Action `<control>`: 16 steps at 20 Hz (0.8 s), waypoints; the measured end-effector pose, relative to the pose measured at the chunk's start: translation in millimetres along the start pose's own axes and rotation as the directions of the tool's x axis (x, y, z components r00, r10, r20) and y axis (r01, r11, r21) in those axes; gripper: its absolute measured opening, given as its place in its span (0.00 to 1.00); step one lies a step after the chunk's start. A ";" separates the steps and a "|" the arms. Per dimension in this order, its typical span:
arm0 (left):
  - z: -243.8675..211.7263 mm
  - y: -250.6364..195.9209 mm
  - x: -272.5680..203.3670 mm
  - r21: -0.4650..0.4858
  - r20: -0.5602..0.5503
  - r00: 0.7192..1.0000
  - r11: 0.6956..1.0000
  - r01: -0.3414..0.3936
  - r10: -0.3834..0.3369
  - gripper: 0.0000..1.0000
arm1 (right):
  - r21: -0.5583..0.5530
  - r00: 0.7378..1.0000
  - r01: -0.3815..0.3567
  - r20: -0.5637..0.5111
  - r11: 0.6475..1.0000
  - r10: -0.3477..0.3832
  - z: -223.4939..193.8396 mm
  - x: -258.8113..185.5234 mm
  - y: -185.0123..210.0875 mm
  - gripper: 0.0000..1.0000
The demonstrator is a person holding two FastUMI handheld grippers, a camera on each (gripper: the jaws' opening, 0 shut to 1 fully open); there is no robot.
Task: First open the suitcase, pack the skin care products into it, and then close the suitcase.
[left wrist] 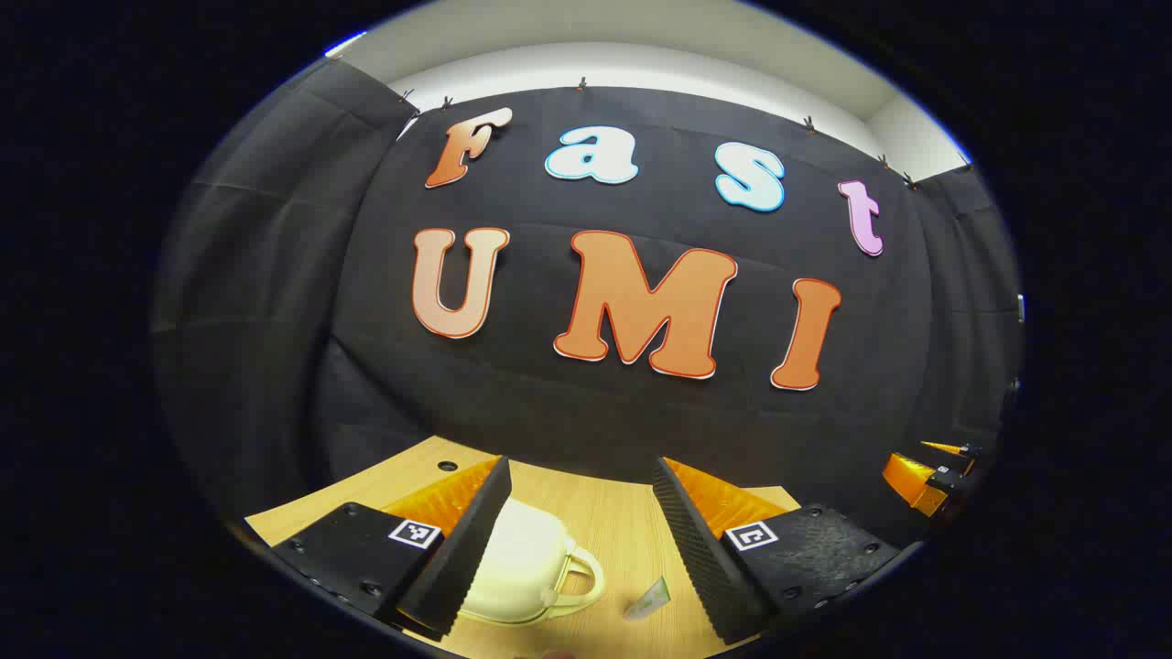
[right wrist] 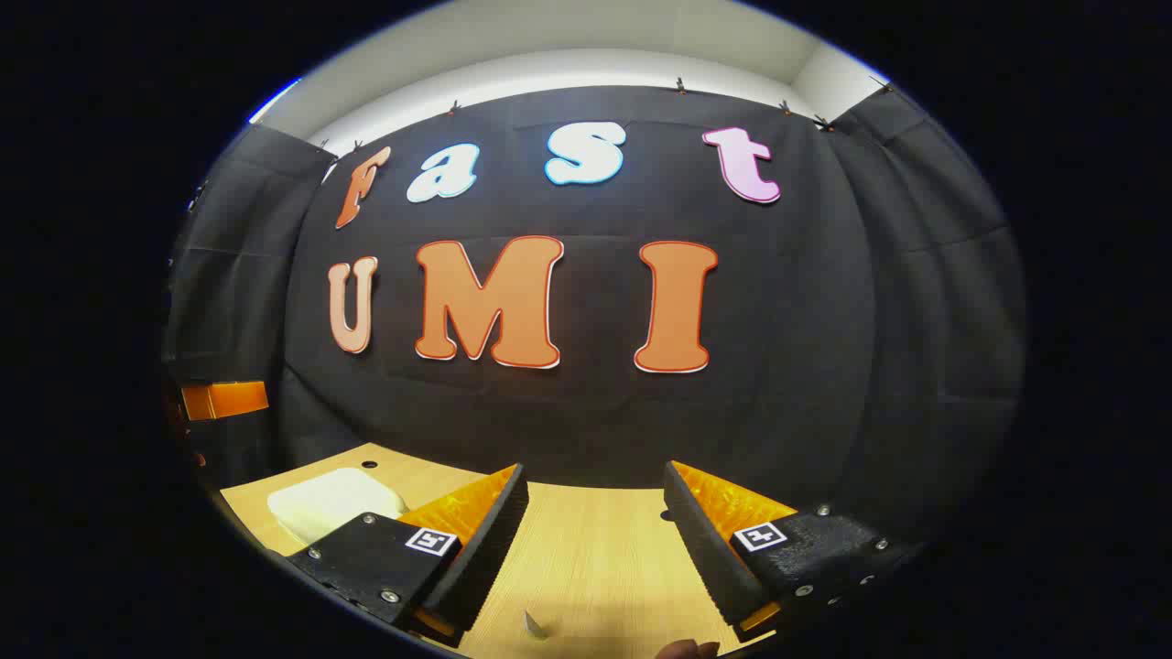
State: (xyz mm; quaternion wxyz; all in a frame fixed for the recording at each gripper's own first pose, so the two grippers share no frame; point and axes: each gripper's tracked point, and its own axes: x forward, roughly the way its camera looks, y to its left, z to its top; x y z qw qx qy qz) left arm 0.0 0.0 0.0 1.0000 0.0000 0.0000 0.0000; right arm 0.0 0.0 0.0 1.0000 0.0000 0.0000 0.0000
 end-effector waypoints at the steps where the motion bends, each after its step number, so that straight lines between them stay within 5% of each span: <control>1: -1.5 -2.3 -1.2 -0.016 0.008 1.000 1.000 -0.014 0.015 0.97 | 0.004 1.000 -0.022 0.000 1.000 0.022 0.8 1.6 1.5 0.94; 7: 1.5 0.7 17.0 0.028 0.007 1.000 0.999 -0.015 0.014 0.97 | 0.005 1.000 0.006 -0.012 1.000 -0.005 -4.6 13.0 0.2 0.95; 14: -6.0 26.0 60.4 0.073 -0.054 0.993 0.991 0.113 -0.109 0.97 | 0.026 0.989 0.144 -0.034 0.989 -0.143 -11.4 19.5 23.9 0.94; 16: -5.9 37.7 68.6 0.101 -0.046 0.993 0.988 0.115 -0.111 0.97 | 0.021 0.991 0.133 -0.037 0.991 -0.132 -9.7 22.5 38.4 0.94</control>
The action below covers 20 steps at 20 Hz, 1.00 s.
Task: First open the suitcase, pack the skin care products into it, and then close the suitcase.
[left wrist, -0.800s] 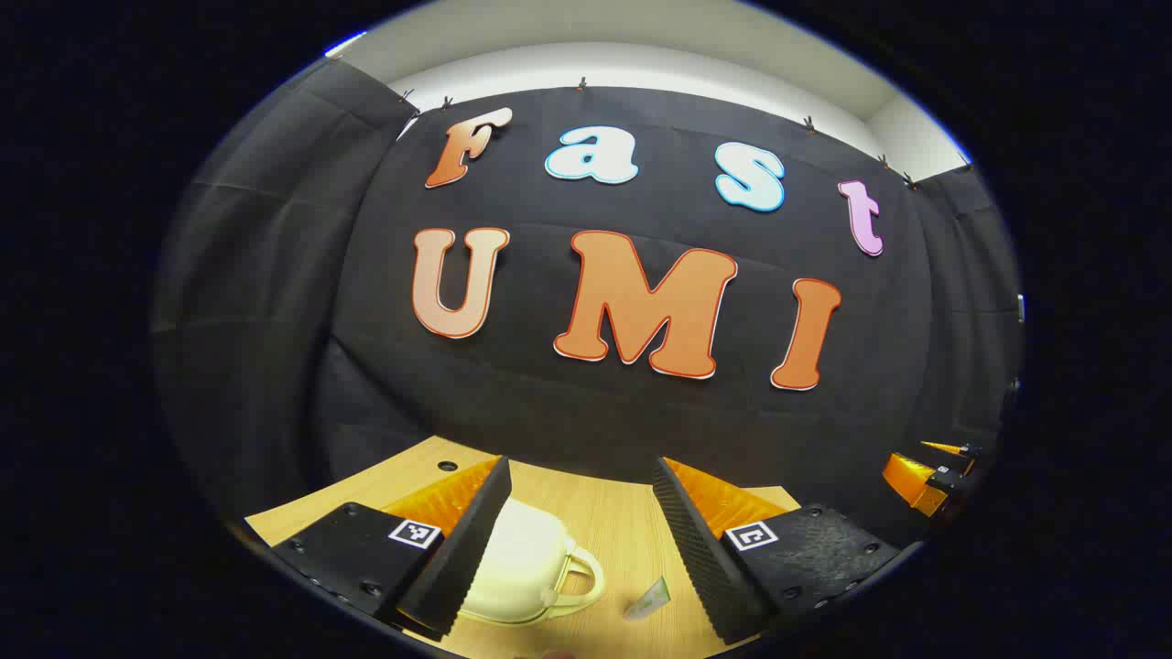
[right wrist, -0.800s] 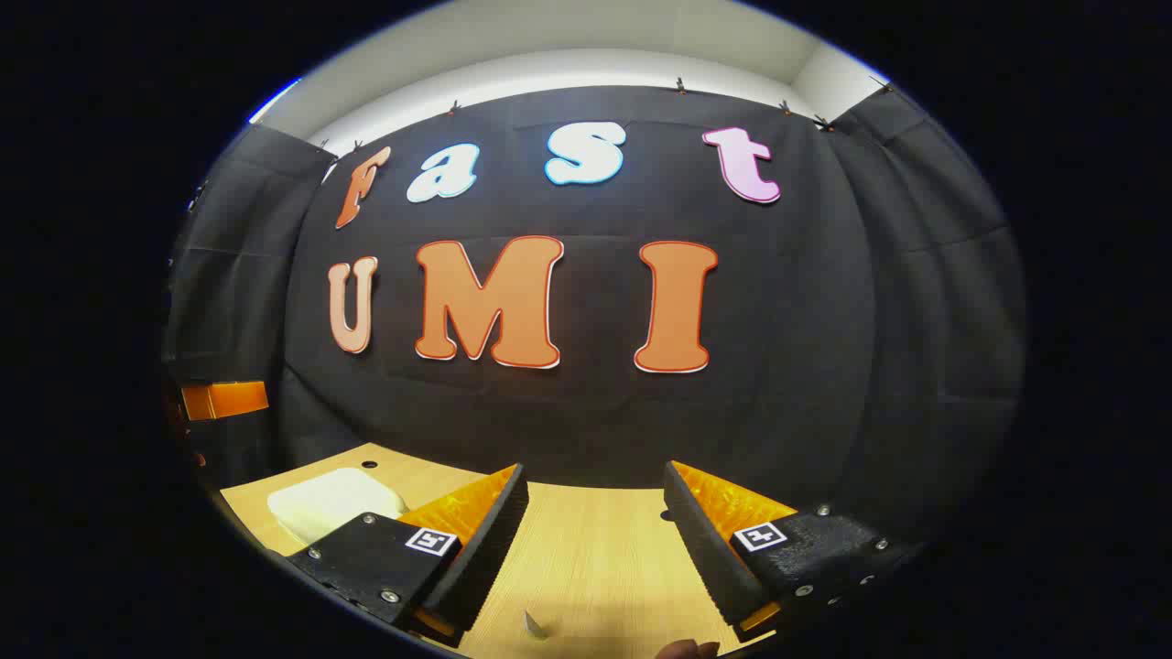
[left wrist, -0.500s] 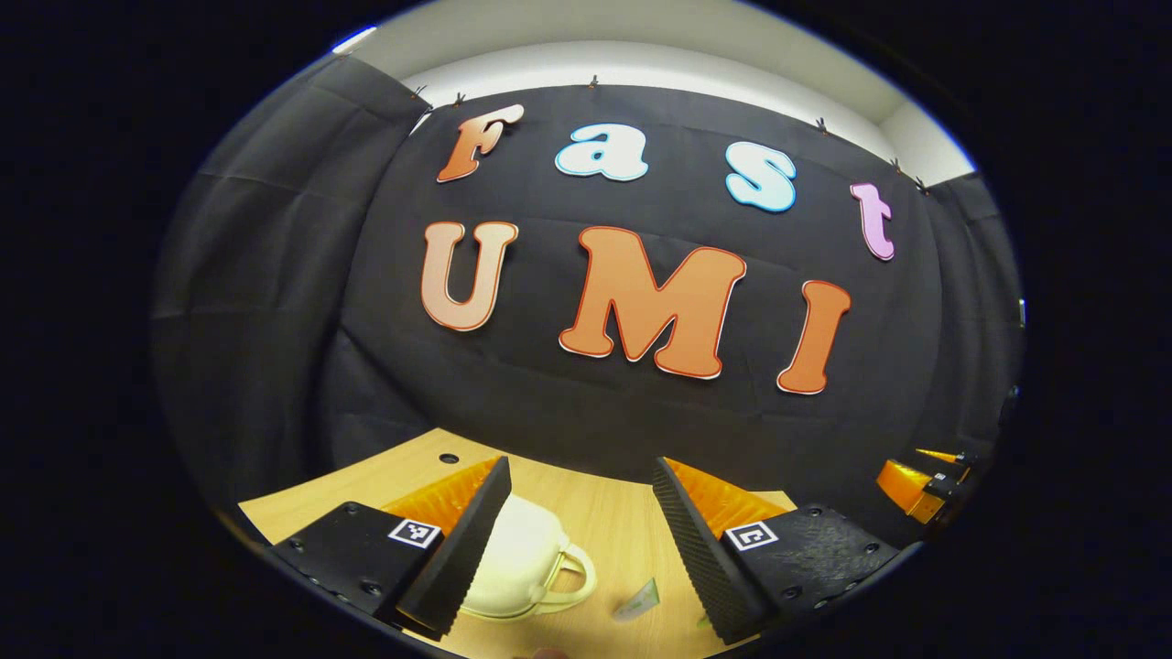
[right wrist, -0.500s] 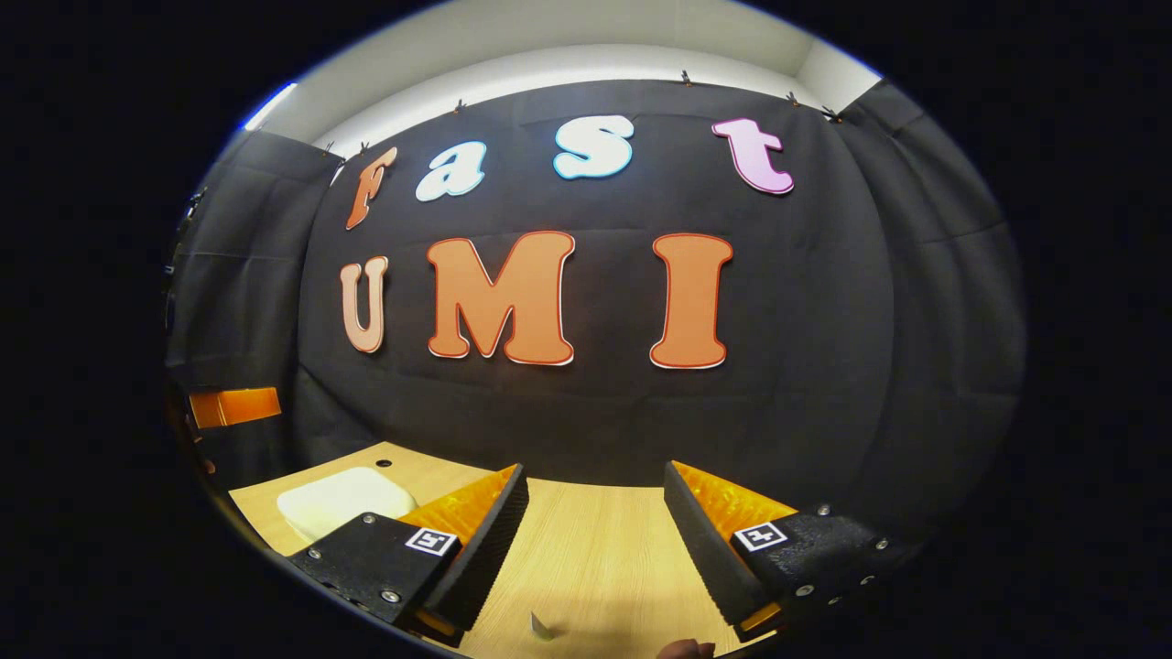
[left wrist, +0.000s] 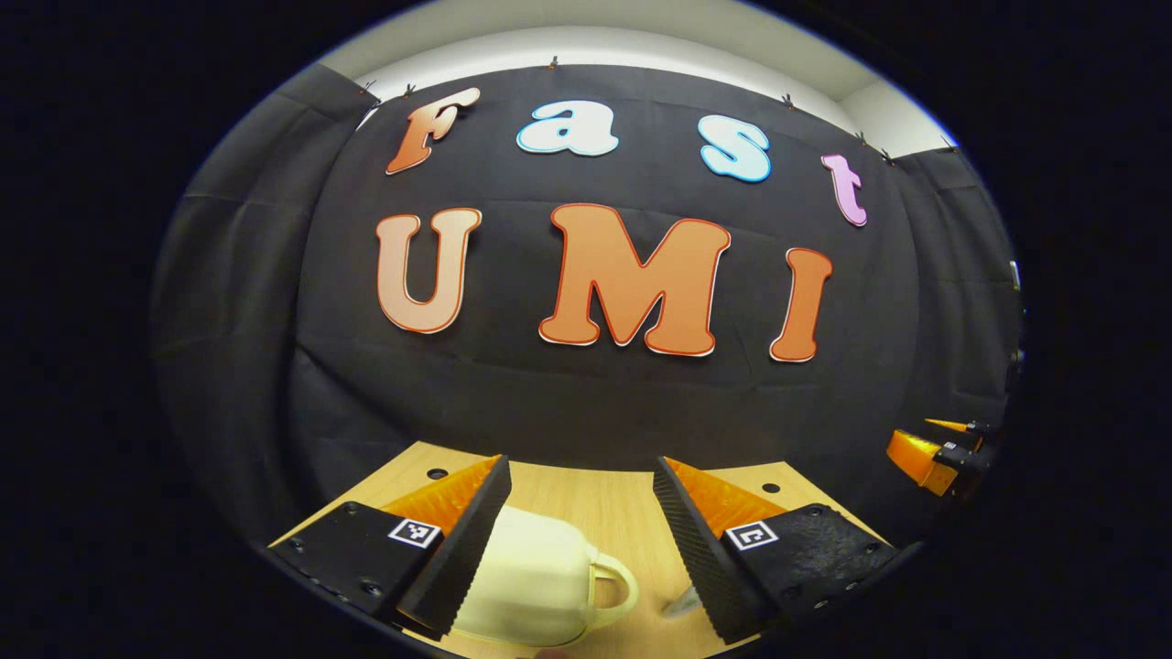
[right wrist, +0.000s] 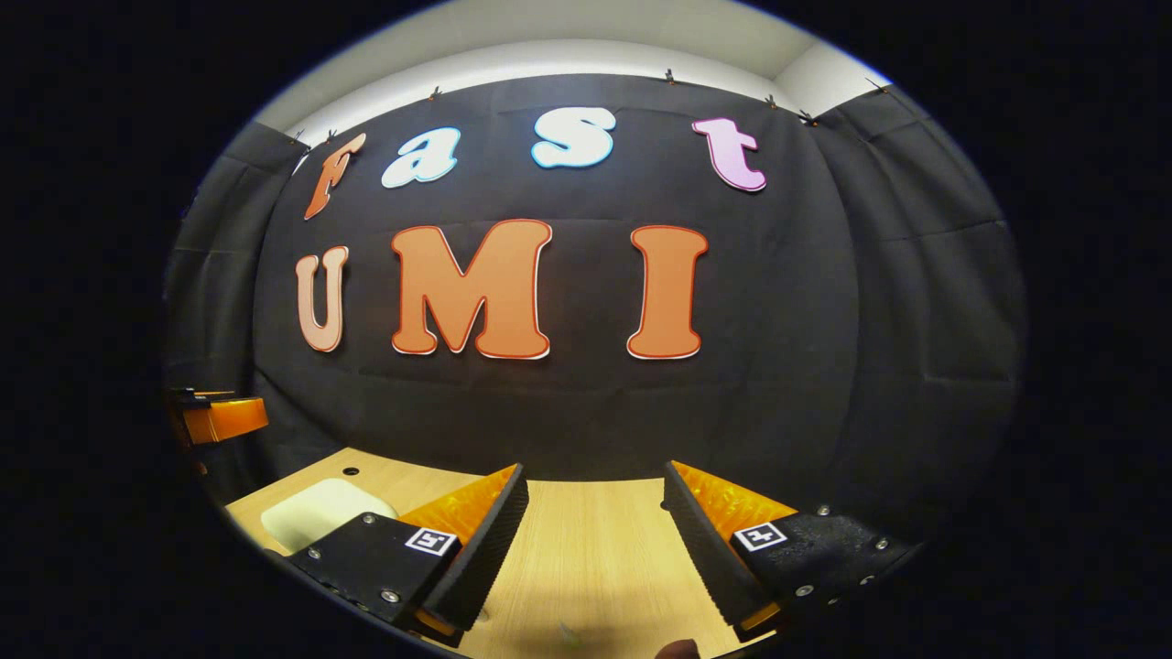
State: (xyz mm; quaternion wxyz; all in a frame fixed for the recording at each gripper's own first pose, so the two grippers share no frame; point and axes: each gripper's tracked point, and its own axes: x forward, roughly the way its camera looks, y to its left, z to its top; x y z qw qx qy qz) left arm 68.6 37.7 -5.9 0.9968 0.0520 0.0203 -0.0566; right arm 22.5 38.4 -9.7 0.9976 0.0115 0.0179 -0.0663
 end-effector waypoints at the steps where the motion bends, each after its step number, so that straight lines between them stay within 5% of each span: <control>1: 0.6 3.1 2.0 0.007 0.008 1.000 1.000 0.000 0.000 0.97 | -0.008 1.000 -0.001 -0.007 1.000 0.001 -0.7 0.0 2.8 0.94; 7: -8.6 6.0 7.9 0.017 -0.012 1.000 1.000 -0.010 0.010 0.97 | -0.043 1.000 -0.019 -0.022 0.999 0.018 -4.8 -1.4 4.8 0.94; 12: -38.6 -1.8 11.5 0.253 -0.053 0.998 0.967 -0.021 0.035 0.97 | -0.036 0.998 -0.024 -0.056 0.999 0.022 -19.8 0.9 -2.2 0.94; 17: -124.3 -29.6 9.4 0.529 -0.224 0.975 0.841 0.112 0.011 1.00 | -0.035 0.992 -0.007 -0.129 0.999 0.002 -49.3 -6.1 -18.1 0.95; 20: -173.4 -41.5 5.5 0.690 -0.290 0.957 0.698 0.194 0.021 0.98 | -0.028 0.984 0.023 -0.177 0.999 -0.027 -68.8 -13.5 -35.6 0.95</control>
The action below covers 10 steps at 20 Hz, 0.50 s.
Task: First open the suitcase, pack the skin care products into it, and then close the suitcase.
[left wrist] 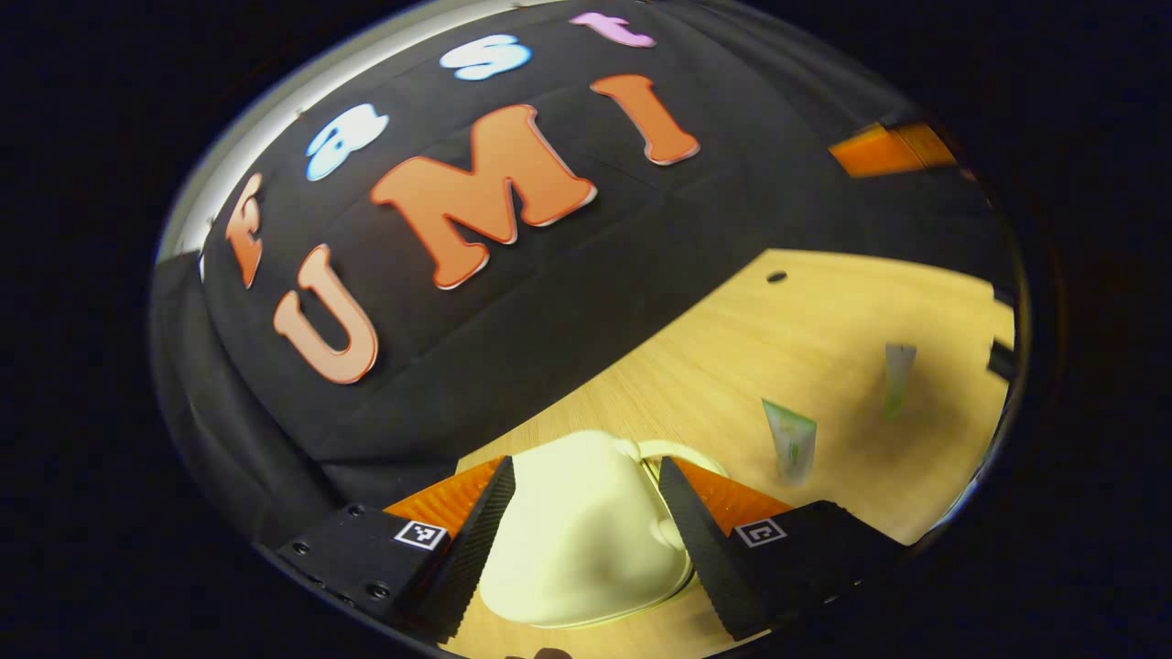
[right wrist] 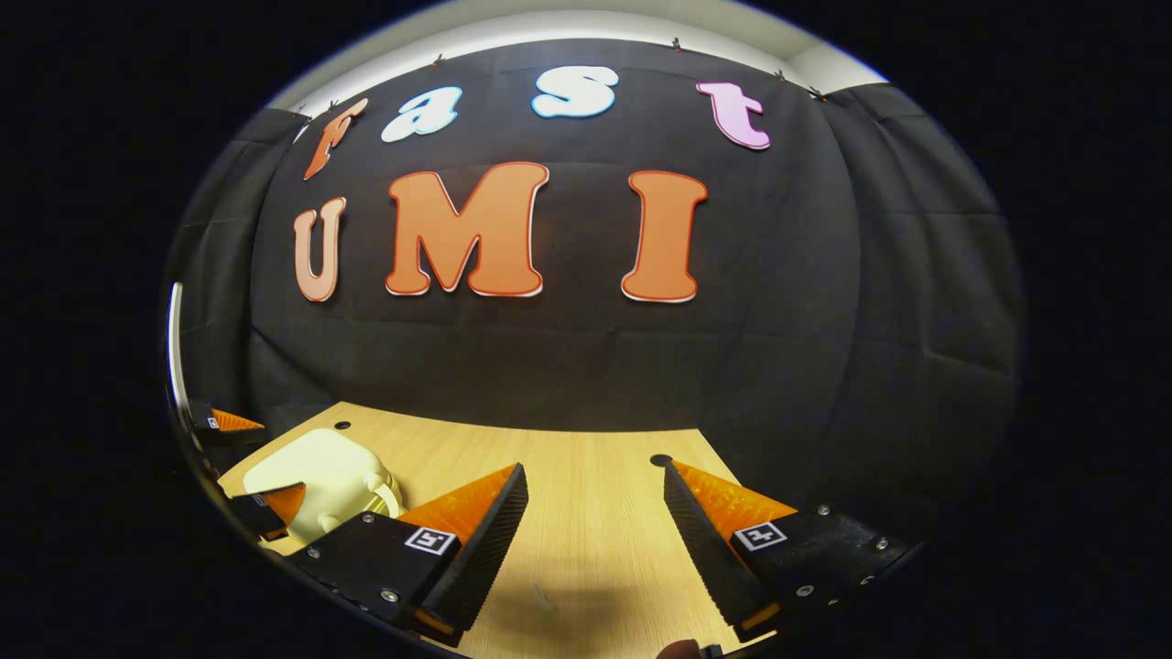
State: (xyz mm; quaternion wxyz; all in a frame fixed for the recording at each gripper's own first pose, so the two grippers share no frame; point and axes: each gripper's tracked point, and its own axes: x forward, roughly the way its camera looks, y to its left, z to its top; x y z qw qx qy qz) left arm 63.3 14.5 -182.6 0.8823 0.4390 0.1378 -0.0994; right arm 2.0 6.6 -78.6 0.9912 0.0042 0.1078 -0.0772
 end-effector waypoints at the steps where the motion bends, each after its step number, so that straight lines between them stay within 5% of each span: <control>1: -9.4 -16.1 4.1 0.075 -0.028 0.999 0.997 0.030 -0.028 0.98 | 0.007 1.000 0.011 -0.019 1.000 -0.011 -7.4 -1.4 -6.2 0.95; 6: -59.2 -72.0 27.5 0.341 -0.132 0.987 0.931 0.127 -0.087 0.98 | 0.016 0.994 0.076 -0.085 0.997 -0.074 -31.9 -7.3 -40.2 0.95; 10: -67.6 -77.3 39.9 0.364 -0.184 0.980 0.921 0.138 -0.074 0.98 | 0.035 0.987 0.117 -0.118 0.993 -0.112 -43.6 -9.8 -59.0 0.95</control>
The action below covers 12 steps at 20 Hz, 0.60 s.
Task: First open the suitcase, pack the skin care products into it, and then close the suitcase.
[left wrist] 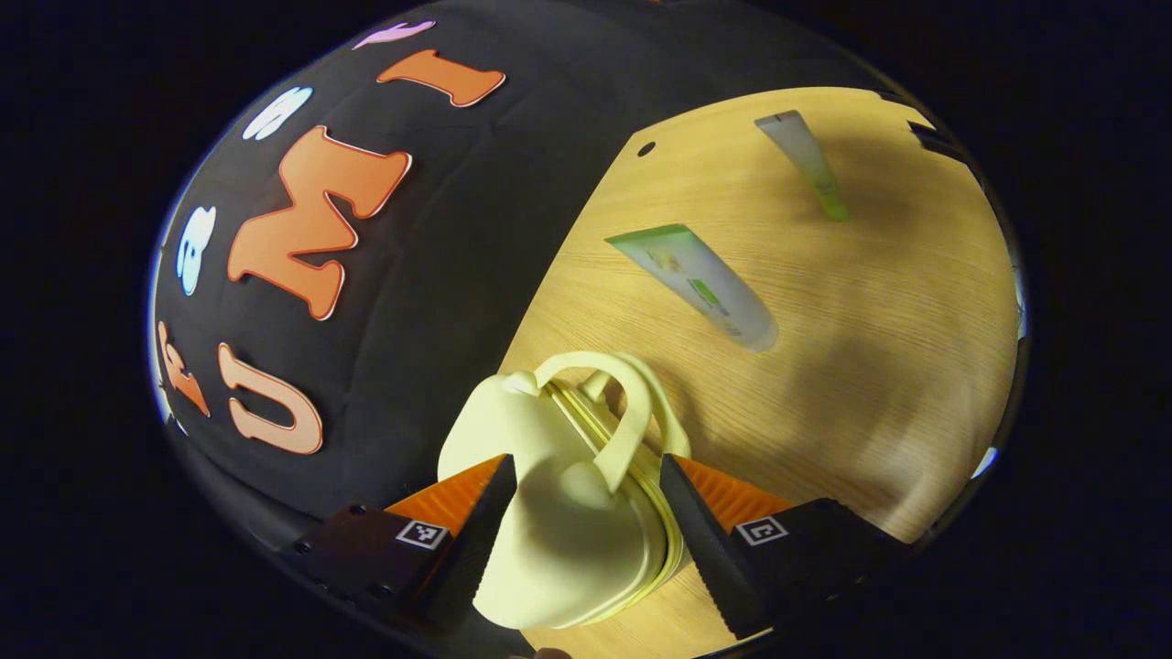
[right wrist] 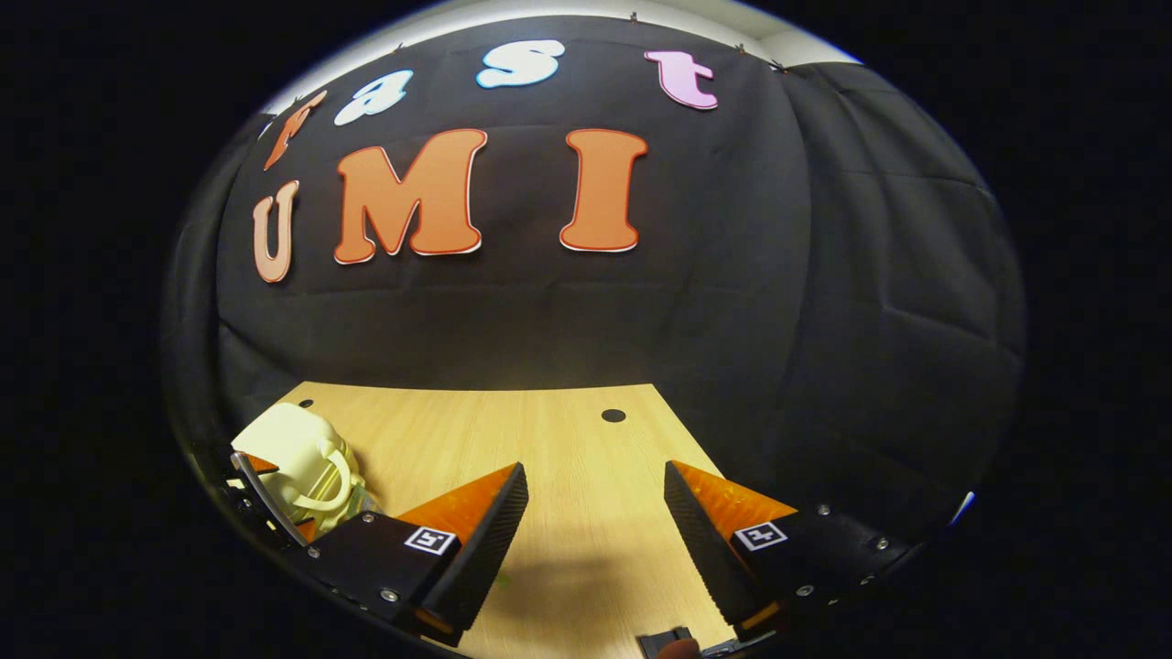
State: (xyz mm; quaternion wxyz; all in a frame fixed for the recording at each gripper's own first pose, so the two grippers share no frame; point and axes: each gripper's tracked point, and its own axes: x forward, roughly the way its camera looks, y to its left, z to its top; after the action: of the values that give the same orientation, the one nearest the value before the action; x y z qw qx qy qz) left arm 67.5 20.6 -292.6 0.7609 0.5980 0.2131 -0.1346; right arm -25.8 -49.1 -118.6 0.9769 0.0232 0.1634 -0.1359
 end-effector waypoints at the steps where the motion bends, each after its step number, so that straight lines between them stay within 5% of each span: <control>1: 1.2 2.5 3.8 0.001 -0.010 1.000 1.000 -0.007 0.007 0.98 | 0.009 1.000 0.006 -0.006 1.000 -0.006 -2.5 0.5 -3.6 0.95; 9: 18.5 2.2 42.3 0.099 -0.060 0.998 0.995 0.032 -0.026 0.97 | 0.071 0.999 0.033 -0.042 0.997 -0.030 -11.0 11.3 -12.9 0.95; 11: 20.2 -17.1 51.0 0.110 -0.084 0.991 0.988 0.112 -0.103 0.92 | 0.068 0.999 0.033 -0.043 0.997 -0.031 -11.1 11.7 -12.4 0.95; 12: 13.2 -32.1 52.8 0.085 -0.127 0.981 0.984 0.157 -0.146 0.68 | 0.068 0.999 0.032 -0.043 0.997 -0.030 -11.2 12.9 -12.7 0.95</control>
State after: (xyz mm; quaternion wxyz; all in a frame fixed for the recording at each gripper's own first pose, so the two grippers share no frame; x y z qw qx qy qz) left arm 101.0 2.4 -343.0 0.7050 0.6224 0.2970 -0.1656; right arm -21.1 -63.6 -133.4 0.9696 0.0568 0.1795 -0.1560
